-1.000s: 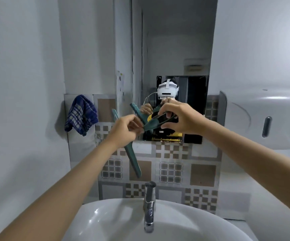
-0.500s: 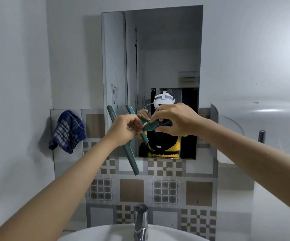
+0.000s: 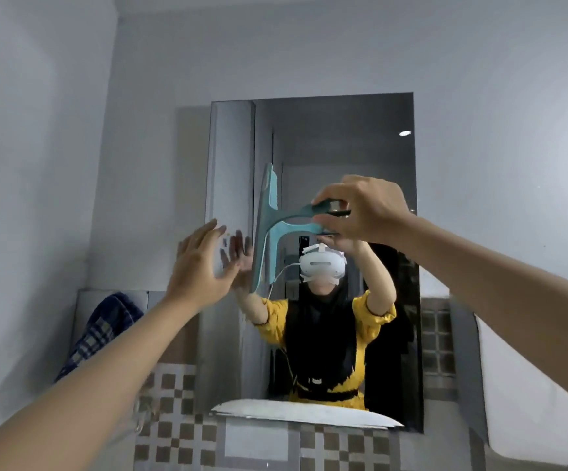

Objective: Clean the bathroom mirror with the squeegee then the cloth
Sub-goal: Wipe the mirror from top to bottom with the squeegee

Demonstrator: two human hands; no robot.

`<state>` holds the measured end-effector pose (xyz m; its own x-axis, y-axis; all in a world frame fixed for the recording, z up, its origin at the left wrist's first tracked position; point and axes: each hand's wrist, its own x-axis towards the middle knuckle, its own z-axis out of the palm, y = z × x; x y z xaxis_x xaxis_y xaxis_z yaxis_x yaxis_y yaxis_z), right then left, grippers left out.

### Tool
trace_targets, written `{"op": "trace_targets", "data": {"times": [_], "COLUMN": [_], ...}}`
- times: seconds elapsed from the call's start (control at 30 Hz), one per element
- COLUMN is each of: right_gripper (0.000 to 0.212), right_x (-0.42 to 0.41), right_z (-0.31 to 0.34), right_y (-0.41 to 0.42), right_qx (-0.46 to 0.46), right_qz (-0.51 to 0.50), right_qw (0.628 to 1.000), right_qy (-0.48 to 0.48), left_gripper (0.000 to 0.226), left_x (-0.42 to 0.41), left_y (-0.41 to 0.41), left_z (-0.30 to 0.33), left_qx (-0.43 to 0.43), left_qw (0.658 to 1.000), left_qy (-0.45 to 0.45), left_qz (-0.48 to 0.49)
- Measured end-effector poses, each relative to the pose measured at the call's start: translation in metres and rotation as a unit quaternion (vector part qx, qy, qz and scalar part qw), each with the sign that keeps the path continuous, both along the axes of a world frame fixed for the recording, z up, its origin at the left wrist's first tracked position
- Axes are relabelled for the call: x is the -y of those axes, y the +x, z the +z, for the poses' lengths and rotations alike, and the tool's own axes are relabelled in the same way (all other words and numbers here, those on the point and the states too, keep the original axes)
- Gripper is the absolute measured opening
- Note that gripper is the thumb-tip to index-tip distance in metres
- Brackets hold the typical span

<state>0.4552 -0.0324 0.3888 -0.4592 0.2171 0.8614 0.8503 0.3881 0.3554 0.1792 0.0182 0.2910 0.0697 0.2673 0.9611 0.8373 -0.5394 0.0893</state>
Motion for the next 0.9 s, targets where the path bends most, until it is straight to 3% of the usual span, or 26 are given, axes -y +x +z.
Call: {"op": "trace_targets", "data": {"times": [0.3, 0.57, 0.9], "right_gripper": [0.025, 0.029, 0.032], "right_x": [-0.032, -0.043, -0.042], "right_z": [0.071, 0.114, 0.131], "right_y": [-0.054, -0.105, -0.125], "right_qx": [0.013, 0.025, 0.096], "right_qz": [-0.019, -0.031, -0.093], "right_qw": [0.999, 0.996, 0.989], "right_qy": [0.036, 0.076, 0.059], "left_gripper": [0.083, 0.092, 0.103], "left_x": [-0.054, -0.069, -0.075], "left_y": [-0.057, -0.068, -0.076], "left_z": [0.001, -0.002, 0.002], "left_qx": [-0.064, -0.104, -0.165], "left_qw": [0.987, 0.985, 0.973], "left_qy": [-0.049, -0.040, -0.024], "left_qz": [0.140, 0.134, 0.157]}}
